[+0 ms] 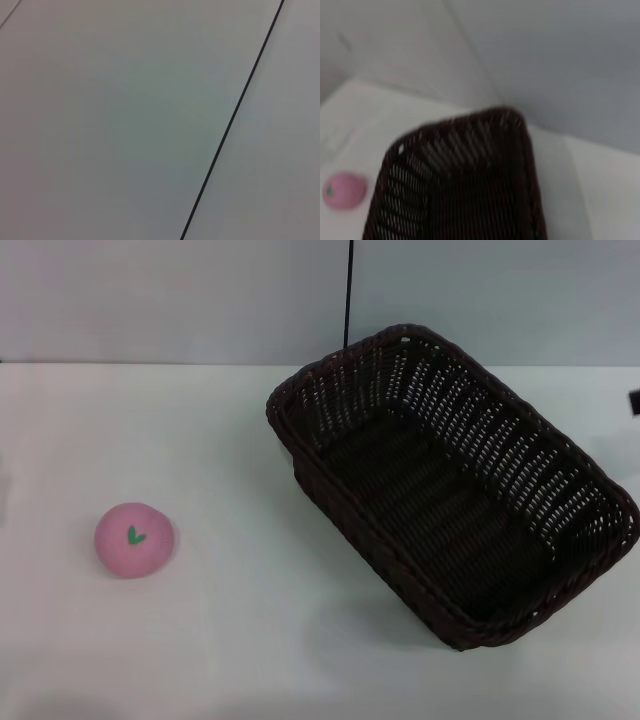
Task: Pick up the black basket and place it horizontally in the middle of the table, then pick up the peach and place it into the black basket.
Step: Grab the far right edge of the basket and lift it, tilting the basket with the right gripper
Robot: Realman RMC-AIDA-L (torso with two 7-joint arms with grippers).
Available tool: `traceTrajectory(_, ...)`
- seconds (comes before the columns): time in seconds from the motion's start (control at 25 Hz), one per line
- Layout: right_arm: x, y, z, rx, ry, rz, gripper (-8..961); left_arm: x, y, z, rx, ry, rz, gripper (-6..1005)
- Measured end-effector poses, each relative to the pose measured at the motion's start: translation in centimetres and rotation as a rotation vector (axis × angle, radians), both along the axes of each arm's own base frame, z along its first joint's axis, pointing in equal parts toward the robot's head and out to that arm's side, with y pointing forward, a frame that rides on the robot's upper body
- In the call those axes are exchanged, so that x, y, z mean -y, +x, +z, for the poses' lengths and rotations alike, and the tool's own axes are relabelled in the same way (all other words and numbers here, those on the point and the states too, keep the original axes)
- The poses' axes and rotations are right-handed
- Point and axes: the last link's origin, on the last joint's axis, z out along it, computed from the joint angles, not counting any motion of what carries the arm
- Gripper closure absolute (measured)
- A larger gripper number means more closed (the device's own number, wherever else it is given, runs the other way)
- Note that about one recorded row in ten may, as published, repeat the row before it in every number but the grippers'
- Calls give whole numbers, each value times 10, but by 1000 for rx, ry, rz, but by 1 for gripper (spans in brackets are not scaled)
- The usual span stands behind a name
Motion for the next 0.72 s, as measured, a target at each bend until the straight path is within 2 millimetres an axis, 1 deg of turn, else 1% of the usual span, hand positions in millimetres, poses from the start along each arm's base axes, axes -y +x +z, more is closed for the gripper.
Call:
traceTrajectory(0.04, -5, -4, -10, 45, -40, 3, 437, 1, 0, -1, 2, -2, 3, 245)
traceTrajectory(0.16, -7, -5, -15, 61, -53, 5, 444, 2, 0, -2, 6, -3, 2, 245)
traceTrajectory(0.2, -11, -6, -25, 89, -79, 5, 447, 2, 0, -3, 12, -3, 2, 245)
traceTrajectory(0.24, -11, -6, -25, 89, -79, 5, 449, 2, 0, -3, 12, -3, 2, 245)
traceTrajectory(0.36, -16, -7, -38, 113, -110, 5, 456, 3, 0, -2, 12, -2, 4, 245)
traceTrajectory(0.4, -19, -7, -45, 121, -120, 7, 458, 3, 0, -3, 13, -3, 4, 244)
traceTrajectory(0.52, -21, -4, -54, 123, -131, -1, 465, 3, 1, -4, 17, -5, 2, 244)
traceTrajectory(0.56, -21, -4, -54, 123, -131, -1, 468, 3, 1, -4, 17, -5, 2, 244)
traceTrajectory(0.68, -26, 4, -69, 113, -141, -18, 475, 4, 1, -5, 25, -4, 3, 244)
traceTrajectory(0.72, -26, 4, -69, 113, -141, -18, 477, 4, 1, -5, 25, -4, 3, 244)
